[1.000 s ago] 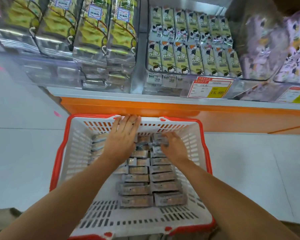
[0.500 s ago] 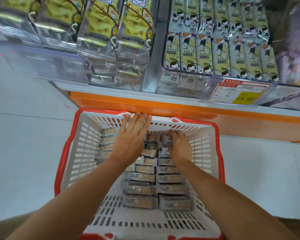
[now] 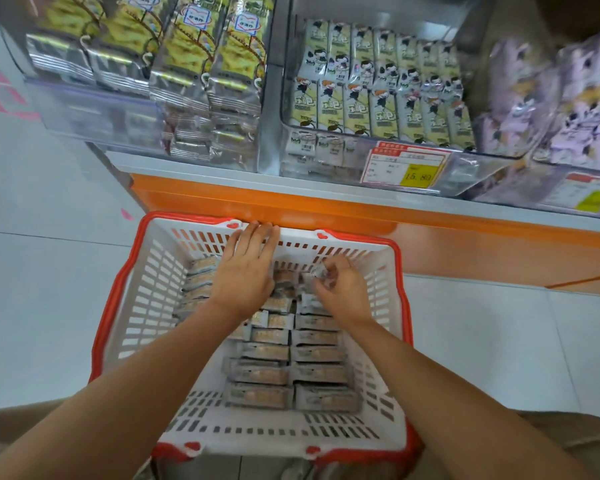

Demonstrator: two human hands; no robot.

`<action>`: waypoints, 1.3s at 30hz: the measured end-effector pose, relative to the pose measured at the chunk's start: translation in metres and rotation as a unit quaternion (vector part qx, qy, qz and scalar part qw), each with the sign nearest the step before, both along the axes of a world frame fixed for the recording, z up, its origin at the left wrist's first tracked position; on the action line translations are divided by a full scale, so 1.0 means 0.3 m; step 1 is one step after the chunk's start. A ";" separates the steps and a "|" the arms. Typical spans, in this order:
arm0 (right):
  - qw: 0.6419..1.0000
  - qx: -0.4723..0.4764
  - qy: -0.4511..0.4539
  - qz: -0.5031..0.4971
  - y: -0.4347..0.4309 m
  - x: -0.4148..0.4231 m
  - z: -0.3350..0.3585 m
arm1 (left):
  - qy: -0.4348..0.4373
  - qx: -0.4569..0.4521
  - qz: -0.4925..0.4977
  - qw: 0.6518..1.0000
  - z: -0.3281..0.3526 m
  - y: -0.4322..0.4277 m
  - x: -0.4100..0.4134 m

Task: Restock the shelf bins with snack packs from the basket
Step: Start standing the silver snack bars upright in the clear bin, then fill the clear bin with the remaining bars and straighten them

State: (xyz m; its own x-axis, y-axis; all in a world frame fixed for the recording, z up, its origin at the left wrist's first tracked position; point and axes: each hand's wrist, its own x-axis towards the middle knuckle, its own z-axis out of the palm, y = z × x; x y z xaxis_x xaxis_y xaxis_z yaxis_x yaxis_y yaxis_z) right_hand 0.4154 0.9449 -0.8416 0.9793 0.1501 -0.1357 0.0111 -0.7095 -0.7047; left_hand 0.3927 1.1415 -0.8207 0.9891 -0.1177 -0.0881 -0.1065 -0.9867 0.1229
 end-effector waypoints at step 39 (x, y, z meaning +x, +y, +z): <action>0.964 -0.071 -0.250 -0.048 -0.166 0.134 0.954 | -0.319 -0.044 -0.061 0.945 0.615 -0.045 0.085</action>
